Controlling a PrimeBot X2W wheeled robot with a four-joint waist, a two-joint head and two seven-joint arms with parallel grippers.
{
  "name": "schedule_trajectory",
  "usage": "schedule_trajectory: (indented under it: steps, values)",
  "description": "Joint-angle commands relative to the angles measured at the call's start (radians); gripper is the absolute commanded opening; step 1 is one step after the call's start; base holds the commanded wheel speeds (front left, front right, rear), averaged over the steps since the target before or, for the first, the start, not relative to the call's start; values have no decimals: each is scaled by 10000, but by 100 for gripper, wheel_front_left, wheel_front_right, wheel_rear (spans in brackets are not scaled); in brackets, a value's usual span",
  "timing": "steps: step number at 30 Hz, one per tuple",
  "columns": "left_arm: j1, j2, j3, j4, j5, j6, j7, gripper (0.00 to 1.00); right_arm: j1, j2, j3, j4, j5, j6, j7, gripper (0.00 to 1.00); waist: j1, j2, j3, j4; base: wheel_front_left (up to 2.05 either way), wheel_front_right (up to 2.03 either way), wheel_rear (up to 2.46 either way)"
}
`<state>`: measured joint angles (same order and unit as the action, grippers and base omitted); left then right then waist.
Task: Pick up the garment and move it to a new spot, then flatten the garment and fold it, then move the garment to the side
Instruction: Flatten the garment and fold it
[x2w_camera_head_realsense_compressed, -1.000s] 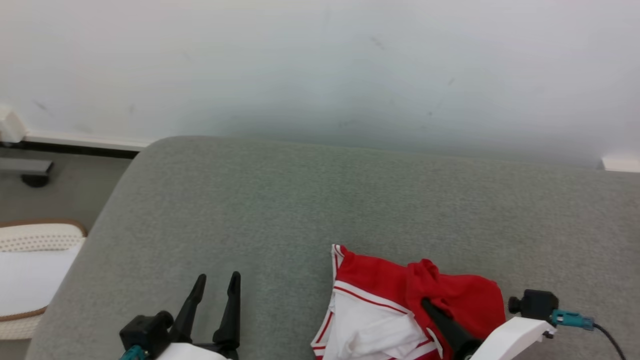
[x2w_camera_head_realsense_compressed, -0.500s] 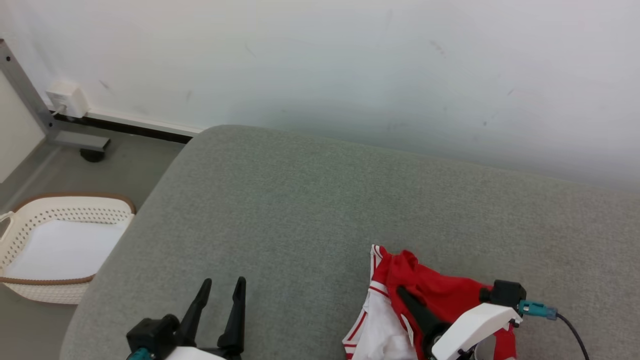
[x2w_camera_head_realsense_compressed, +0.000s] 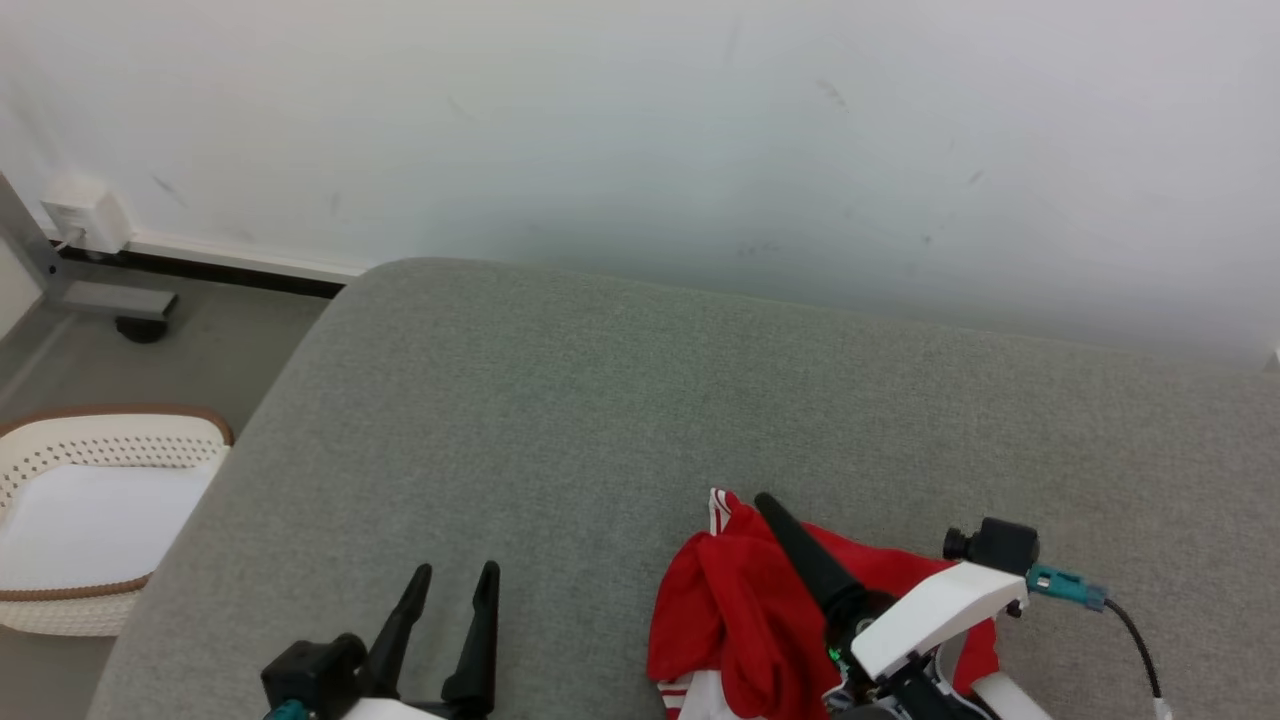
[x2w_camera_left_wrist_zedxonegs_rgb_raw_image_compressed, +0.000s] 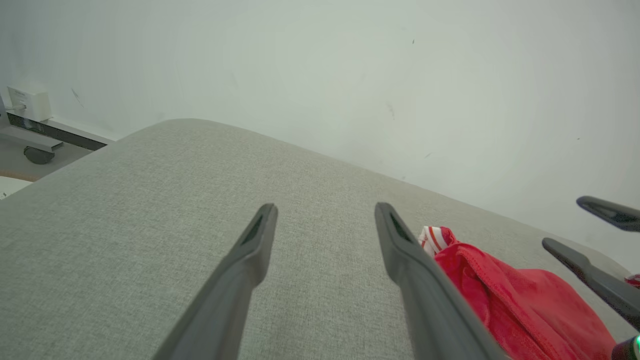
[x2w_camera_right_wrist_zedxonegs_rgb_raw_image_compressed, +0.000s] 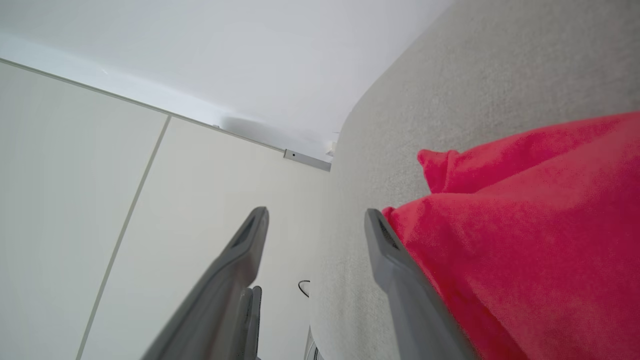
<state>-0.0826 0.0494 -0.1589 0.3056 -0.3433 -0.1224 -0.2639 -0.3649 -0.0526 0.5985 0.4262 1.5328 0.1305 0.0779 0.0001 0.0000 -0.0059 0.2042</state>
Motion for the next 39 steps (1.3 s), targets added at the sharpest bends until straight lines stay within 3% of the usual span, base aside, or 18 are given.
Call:
schedule_trajectory:
  steps: [1, 5, 9, 12, 15, 19, 25, 26, 28, 35, 39]
  values:
    - [86, 33, 31, -27, -147, 30, 7, 100, -92, -150, -133, -243, 10, 2, -134, 100, -1, 0, -6, -110, 0, 0, 0]
    - [126, 33, 52, -96, -157, 68, 5, 100, 99, -958, -527, -1413, -508, 1, -720, 100, -1, 0, -3, -368, 0, 0, 0]
    - [134, 34, 56, -180, -204, 79, 5, 100, 264, -2097, -861, -2002, -1778, 1, -1545, 100, -1, 0, 15, -563, 0, 0, 0]
    - [145, 34, 82, -294, -217, 123, 5, 100, 359, -3016, -1015, -1844, -3328, 1, -2172, 100, -1, 0, 70, -708, 0, 0, 0]
    - [181, 35, 79, -360, -226, 155, 5, 100, 492, -3483, -1264, -1313, -4903, 1, -2642, 100, -1, 0, 99, -818, 0, 0, 0]
    - [164, 32, 73, -407, -249, 151, 5, 100, 737, -3229, -2011, -316, -6766, 1, -2987, 100, -1, 0, 126, -905, 0, 0, 0]
    - [74, 35, 140, -553, -80, 186, 5, 100, 961, -2134, -2614, 172, -8659, 1, -2966, 100, -1, 0, 128, -888, 0, 0, 0]
    - [68, 33, 150, -574, -59, 192, 5, 100, 1011, -1972, -2571, 154, -8886, 1, -2872, 81, -1, 0, 126, -857, 0, 0, 0]
    - [57, 34, 160, -632, -33, 205, 7, 100, 1109, -1694, -2453, 129, -9313, 1, -2695, 0, -1, 0, 111, -774, 0, 0, 0]
    - [95, 33, 158, -738, 6, 238, 7, 100, 1447, -919, -1342, 425, -10703, 1, -2013, 0, -1, 0, 54, -369, 0, 0, 0]
    - [74, 34, 97, -737, -65, 248, 5, 100, 1509, -587, -676, 932, -10896, 1, -1755, 0, -1, 0, 58, -73, 0, 0, 0]
